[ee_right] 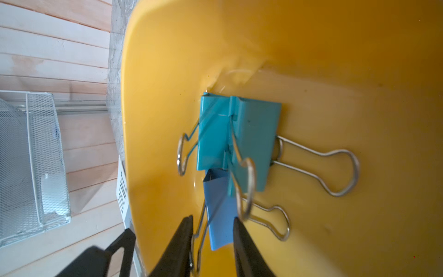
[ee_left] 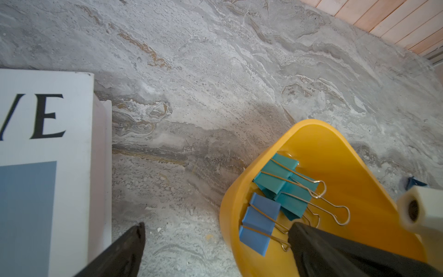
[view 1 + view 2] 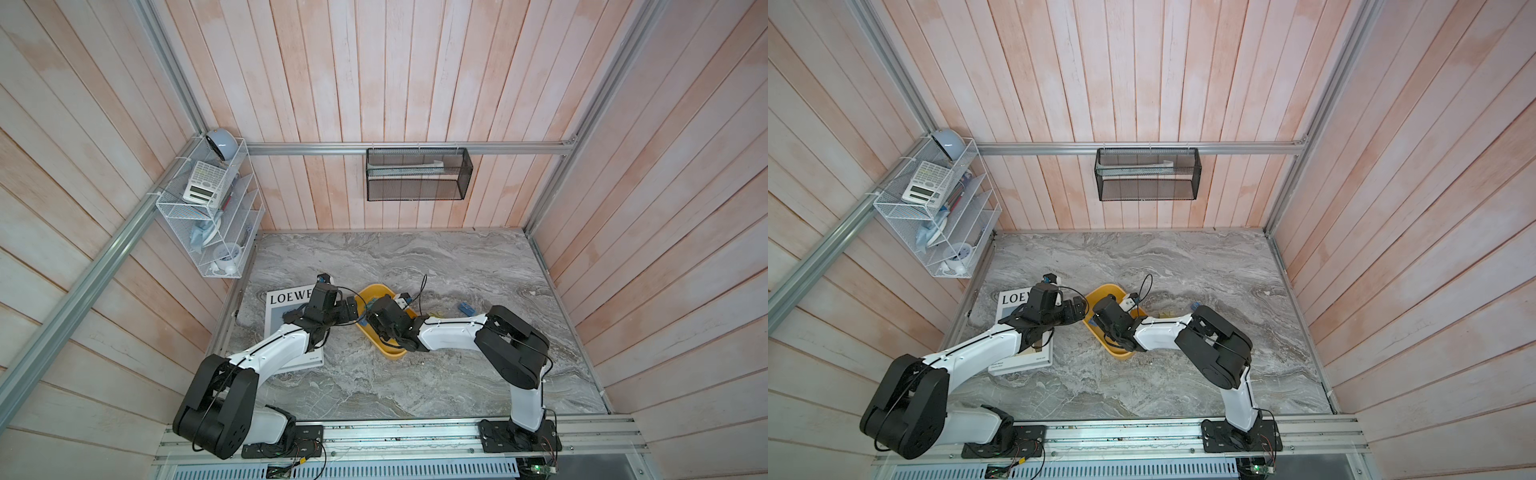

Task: Put the binder clips in the storage box
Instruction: Place the binder clip in the storage box, then pick up the binder clip at the center of the board.

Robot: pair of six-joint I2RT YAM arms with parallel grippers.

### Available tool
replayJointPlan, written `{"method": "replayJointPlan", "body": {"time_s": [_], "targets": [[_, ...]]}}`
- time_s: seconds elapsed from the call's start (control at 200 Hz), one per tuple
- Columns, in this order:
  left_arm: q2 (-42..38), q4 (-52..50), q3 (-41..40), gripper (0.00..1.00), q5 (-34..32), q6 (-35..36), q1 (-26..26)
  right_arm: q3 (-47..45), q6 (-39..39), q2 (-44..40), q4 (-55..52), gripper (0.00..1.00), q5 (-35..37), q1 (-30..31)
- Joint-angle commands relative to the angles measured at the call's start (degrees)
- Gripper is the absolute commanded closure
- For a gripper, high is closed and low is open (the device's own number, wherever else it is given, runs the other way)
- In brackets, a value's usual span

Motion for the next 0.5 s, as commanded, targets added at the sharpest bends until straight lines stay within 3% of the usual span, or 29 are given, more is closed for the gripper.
{"method": "replayJointPlan", "body": {"time_s": [0.0,0.28,0.495], "targets": [[-0.3,0.6,-0.6,0.00,-0.2,0.7,0.3,-2.2,-4.5,-5.8,0.8,0.66,-2.7,-0.4],[-0.5,0.4,-0.7,0.00,-0.3,1.1,0.4,-13.9,-11.9,-25.3,-2.7,0.66,-6.0,-2.2],[-1.0,0.2,-0.9,0.00,0.2,0.9,0.4,-27.7,-10.0,-44.9,-12.0,0.66,-1.7,-11.9]]}}
